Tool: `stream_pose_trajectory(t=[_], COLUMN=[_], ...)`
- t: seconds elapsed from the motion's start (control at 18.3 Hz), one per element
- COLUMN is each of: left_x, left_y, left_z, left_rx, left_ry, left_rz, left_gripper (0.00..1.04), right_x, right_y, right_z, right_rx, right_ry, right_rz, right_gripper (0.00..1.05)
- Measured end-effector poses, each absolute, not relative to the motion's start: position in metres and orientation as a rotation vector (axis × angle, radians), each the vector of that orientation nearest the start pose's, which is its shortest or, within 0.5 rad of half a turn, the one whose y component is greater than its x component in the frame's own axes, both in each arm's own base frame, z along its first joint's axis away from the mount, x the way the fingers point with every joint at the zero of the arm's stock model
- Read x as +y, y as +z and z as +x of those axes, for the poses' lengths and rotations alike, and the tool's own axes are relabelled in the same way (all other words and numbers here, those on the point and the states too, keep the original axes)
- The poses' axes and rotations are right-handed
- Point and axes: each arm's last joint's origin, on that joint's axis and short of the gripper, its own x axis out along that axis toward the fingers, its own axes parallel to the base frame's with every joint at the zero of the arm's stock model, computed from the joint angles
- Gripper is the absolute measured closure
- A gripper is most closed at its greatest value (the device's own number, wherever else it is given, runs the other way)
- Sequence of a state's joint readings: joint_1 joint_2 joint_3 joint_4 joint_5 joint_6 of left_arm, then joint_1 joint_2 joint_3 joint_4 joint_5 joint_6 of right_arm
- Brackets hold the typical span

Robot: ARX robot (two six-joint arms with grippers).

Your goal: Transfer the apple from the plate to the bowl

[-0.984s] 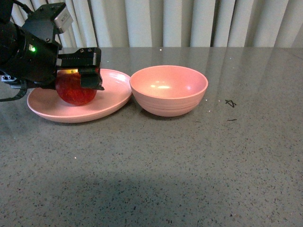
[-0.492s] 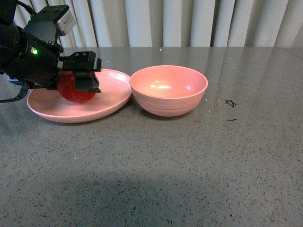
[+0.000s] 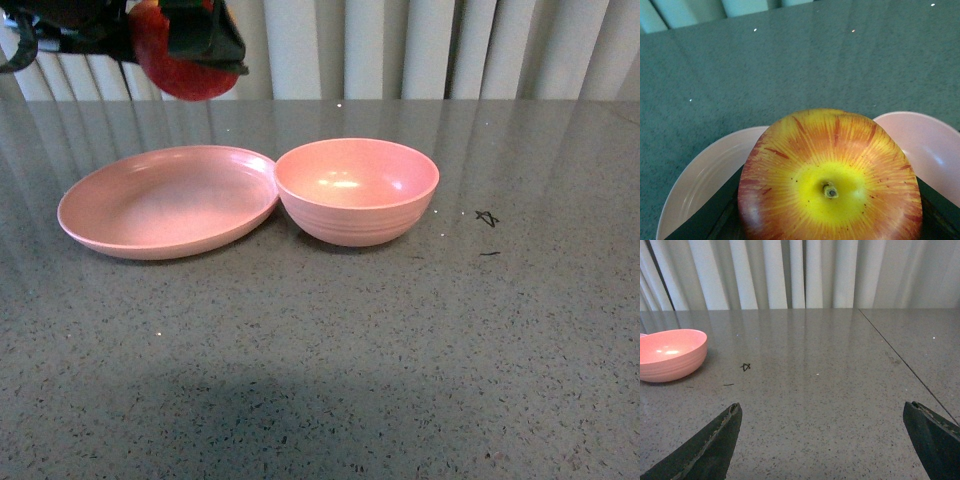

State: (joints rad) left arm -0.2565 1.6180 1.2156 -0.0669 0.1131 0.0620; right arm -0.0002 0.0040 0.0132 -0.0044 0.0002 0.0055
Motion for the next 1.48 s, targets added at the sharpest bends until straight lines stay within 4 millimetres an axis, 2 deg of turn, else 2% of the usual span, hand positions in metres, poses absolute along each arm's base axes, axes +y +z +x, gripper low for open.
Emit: stream_pose_trajectory(t=[0.33, 0.49, 0.71, 0.87, 1.48], left_x=[-0.13, -0.157, -0.191, -0.201, -0.199], left_y=[0.312, 0.318, 0.29, 0.277, 0.234], left_z=[0.346, 0.347, 0.353, 0.356, 0.375], left_rx=[0.377, 0.359, 0.441, 0.478, 0.591], left_ry=[-0.486, -0.548, -0.605, -0.618, -0.571], left_rz=[0.125, 0.136, 0.144, 0.152, 0.12], left_gripper=[0.33, 0.33, 0.33, 0.33, 0.34], right_x=[0.0, 0.0, 0.0, 0.0, 0.0], right_y=[0.167, 0.167, 0.167, 0.167, 0.167], right_z=[0.097, 0.097, 0.097, 0.097, 0.097], right_rx=[-0.005, -0.005, -0.005, -0.005, -0.005], right_ry=[0.0, 0.0, 0.0, 0.0, 0.0], right_rz=[0.006, 0.006, 0.006, 0.006, 0.006], right_gripper=[0.07, 0.07, 0.07, 0.07, 0.07])
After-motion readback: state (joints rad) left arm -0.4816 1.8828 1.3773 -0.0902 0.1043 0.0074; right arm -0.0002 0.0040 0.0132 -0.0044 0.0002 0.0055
